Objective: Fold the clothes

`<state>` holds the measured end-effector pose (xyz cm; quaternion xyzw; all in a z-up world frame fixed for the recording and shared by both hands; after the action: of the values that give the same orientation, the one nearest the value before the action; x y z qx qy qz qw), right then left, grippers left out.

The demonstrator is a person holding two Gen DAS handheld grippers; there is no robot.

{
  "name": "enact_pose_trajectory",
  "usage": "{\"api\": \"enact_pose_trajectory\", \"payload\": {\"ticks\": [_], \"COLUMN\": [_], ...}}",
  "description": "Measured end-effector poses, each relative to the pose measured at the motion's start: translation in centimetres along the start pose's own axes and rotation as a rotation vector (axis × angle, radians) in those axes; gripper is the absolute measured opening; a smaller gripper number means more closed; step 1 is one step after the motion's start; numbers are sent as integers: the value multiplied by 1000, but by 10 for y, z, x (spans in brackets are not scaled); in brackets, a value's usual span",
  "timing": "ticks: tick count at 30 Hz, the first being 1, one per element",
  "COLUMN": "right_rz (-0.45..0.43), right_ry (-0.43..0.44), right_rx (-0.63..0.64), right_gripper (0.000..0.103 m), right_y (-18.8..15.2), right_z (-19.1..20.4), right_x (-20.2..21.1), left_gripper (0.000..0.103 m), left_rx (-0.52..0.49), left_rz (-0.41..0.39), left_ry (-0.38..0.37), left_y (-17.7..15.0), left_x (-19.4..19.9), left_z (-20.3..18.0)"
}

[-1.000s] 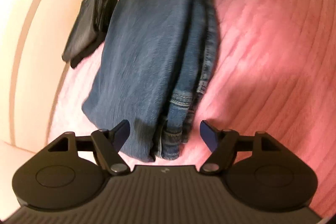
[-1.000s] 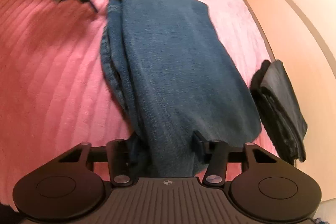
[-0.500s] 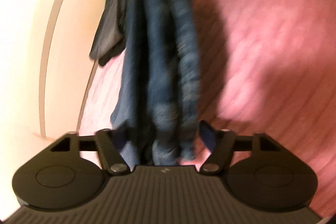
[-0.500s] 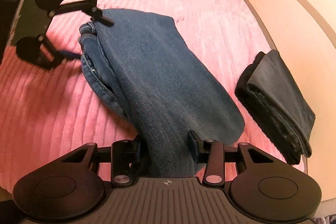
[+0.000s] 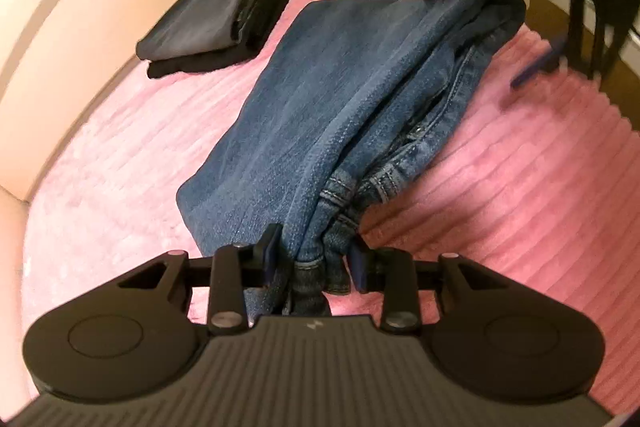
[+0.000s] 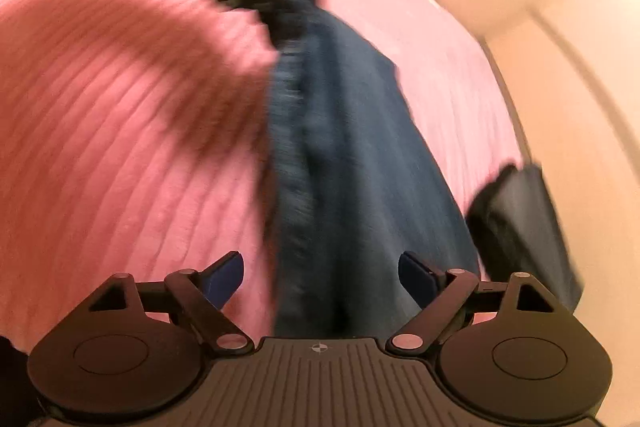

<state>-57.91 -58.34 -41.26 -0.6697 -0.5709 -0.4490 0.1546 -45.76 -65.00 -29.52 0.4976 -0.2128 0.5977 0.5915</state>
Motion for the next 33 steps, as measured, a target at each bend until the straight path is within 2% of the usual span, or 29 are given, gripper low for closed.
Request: {"api": "enact_pose_trajectory", "payload": {"ticks": [2, 3, 4, 5, 7, 17, 26, 33], "right_rz": [29, 57, 75, 91, 112, 142, 171, 171], "right_ry": [-40, -66, -74, -67, -19, 69, 129, 151], "right_rx": [53, 60, 53, 38, 1, -20, -29, -25], "right_gripper": [86, 75, 47, 38, 32, 28, 28, 28], "right_y": [1, 0, -2, -3, -4, 4, 10, 9], "right_z": [12, 13, 9, 3, -9, -61, -68, -73], "right_x": [-12, -19, -22, -22, -17, 30, 53, 55], "left_gripper": [30, 30, 30, 30, 30, 30, 29, 29], "left_rx": [-30, -45, -62, -81, -85, -75, -84, -83], "left_rz": [8, 12, 18, 26, 43, 91, 121, 144], "left_ry": [-8, -13, -18, -24, -37, -64, -101, -112], "left_y": [1, 2, 3, 6, 4, 29, 38, 45], "left_x": [-2, -2, -3, -4, 2, 36, 53, 54], "left_z": [0, -1, -2, -3, -11, -6, -11, -11]}}
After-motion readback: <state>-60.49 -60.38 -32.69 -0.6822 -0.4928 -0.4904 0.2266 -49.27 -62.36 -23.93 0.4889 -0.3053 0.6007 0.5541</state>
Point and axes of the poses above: each gripper's, at about its wrist camera, not at the fingertips, and x roughly against the way its jaws point, z to its left, y to its top, the point moved 3 cm from there along -x, roughly the way its jaws point, and after that the axes turned 5 degrees about z, right-handed, at the moved point
